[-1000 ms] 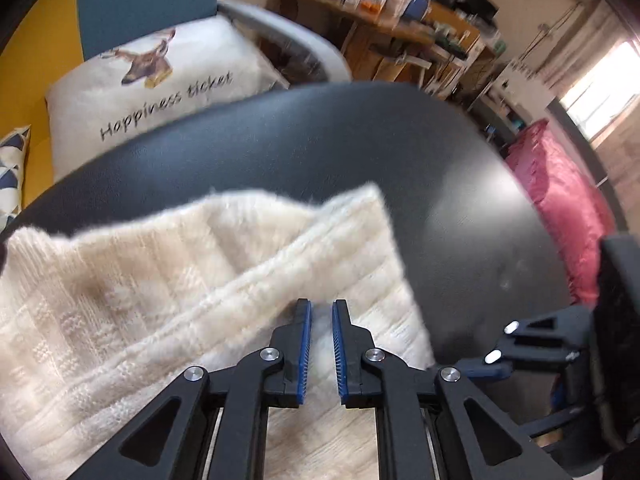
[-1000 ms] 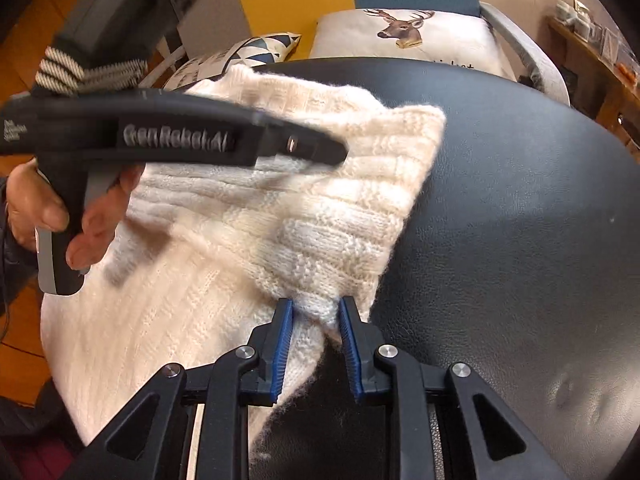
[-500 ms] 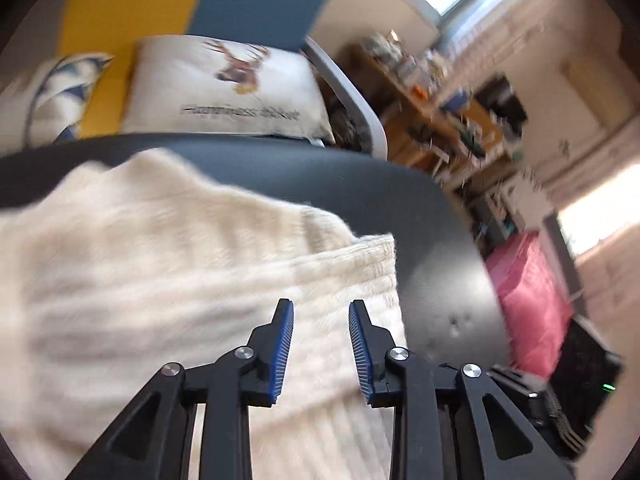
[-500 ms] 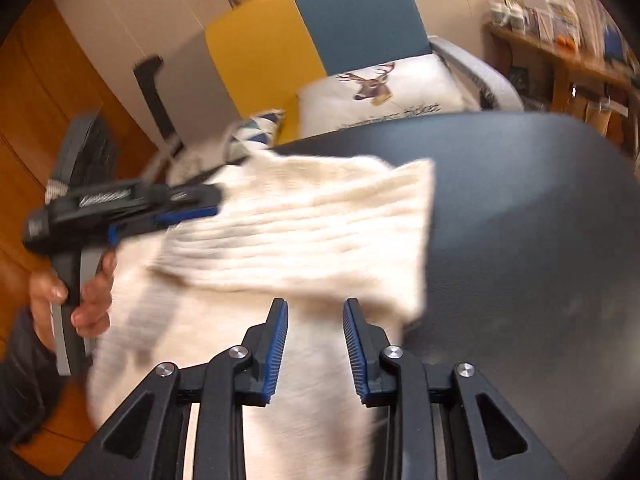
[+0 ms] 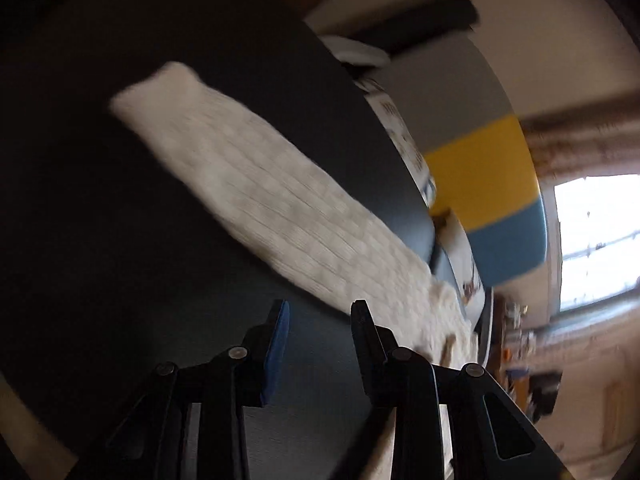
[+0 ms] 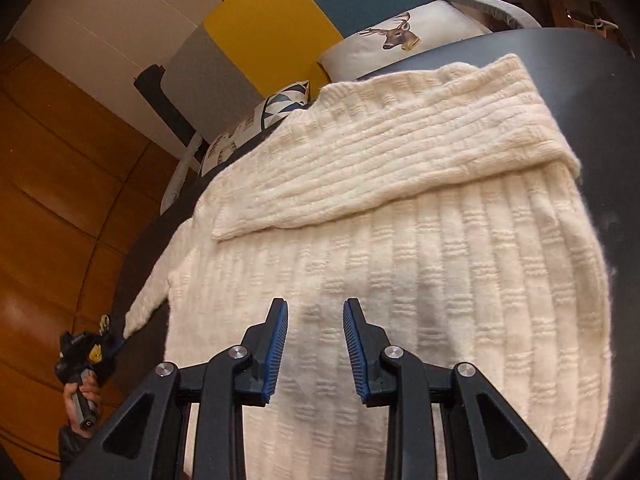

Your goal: Fold clothes

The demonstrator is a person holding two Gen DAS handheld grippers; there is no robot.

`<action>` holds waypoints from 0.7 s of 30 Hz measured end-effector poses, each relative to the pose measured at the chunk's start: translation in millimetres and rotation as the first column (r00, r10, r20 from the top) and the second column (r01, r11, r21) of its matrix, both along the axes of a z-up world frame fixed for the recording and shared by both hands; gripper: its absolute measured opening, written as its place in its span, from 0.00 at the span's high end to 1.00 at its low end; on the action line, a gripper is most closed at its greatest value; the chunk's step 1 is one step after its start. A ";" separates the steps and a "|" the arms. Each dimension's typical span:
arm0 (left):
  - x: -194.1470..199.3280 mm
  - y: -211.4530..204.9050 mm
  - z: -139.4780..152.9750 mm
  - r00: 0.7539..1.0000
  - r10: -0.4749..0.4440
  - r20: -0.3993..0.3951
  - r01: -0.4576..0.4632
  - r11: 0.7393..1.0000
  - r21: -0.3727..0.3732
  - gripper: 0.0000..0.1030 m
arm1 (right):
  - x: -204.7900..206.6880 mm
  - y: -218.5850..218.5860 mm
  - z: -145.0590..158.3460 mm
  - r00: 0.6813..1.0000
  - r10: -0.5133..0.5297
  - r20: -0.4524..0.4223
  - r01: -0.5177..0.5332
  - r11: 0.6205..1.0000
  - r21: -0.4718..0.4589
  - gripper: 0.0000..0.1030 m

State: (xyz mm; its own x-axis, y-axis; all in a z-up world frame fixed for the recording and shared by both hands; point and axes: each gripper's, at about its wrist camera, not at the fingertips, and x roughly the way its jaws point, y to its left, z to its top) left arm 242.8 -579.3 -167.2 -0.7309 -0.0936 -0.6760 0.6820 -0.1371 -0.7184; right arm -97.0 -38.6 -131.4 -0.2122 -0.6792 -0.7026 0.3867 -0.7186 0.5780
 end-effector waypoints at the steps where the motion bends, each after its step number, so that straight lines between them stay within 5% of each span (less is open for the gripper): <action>1: 21.7 -17.0 -8.5 0.998 0.064 -0.015 -0.064 0.997 0.043 0.69 | 1.3 -5.0 2.5 1.000 -0.004 0.001 0.004 1.000 -0.006 0.72; 7: 78.4 -76.1 -41.0 0.965 0.252 -0.076 -0.235 0.955 0.179 0.69 | 13.2 -31.1 20.7 0.999 0.014 -0.047 -0.013 1.000 0.028 0.72; 21: 55.7 -107.7 -70.8 0.916 0.384 -0.120 -0.337 0.895 0.293 0.69 | 14.6 -46.1 22.6 0.997 0.029 -0.077 -0.021 0.995 0.099 0.71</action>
State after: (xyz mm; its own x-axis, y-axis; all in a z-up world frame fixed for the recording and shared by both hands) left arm 298.5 -686.9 -238.0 -0.7861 -0.2101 -0.5812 0.5130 0.3026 -0.8033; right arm -82.4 -84.6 -108.7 -0.2530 -0.6137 -0.7480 0.4466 -0.7599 0.4724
